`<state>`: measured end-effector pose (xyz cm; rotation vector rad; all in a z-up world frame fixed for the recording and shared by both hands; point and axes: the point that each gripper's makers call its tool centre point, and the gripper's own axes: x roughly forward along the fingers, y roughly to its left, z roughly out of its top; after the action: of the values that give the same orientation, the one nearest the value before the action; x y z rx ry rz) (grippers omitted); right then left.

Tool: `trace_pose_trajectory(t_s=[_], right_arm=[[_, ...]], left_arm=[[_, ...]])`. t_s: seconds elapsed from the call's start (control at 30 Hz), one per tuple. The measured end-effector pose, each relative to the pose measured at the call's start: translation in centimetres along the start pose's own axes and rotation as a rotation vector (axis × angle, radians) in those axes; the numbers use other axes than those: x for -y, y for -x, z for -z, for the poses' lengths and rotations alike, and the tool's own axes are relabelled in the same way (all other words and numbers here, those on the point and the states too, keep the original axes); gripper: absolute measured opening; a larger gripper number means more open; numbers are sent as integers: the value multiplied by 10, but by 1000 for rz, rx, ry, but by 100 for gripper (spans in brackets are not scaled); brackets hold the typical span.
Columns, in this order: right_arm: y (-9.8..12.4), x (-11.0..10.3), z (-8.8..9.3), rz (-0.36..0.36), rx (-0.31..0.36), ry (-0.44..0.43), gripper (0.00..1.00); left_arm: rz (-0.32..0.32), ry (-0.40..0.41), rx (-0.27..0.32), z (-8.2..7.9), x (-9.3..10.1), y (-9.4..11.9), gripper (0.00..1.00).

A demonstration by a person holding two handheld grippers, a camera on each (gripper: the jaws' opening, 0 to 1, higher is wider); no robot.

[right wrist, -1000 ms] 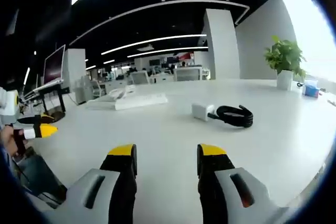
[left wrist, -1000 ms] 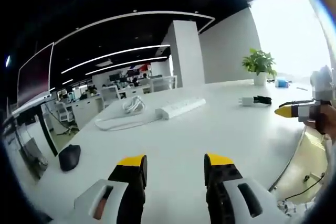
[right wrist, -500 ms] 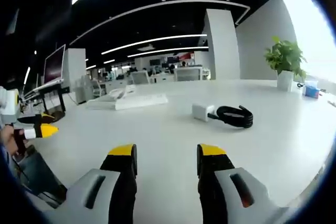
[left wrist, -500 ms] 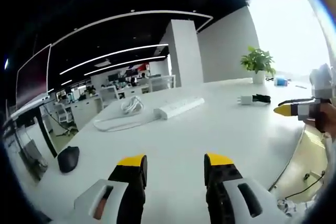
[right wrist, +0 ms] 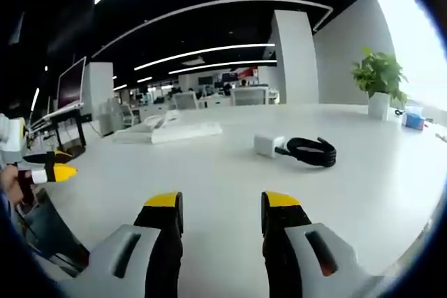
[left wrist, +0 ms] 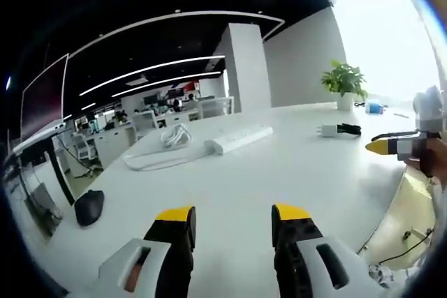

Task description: Straighten the power strip on the desk, plug the charger into it

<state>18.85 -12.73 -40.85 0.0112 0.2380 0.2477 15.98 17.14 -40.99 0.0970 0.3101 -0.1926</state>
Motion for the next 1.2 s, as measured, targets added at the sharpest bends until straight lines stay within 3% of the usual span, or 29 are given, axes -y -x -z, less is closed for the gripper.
trace_pose_trajectory(t_s=[1.2], right_arm=[[-17, 11, -8, 2, 7, -13, 45]], left_arm=[[-6, 11, 18, -9, -6, -14, 44]])
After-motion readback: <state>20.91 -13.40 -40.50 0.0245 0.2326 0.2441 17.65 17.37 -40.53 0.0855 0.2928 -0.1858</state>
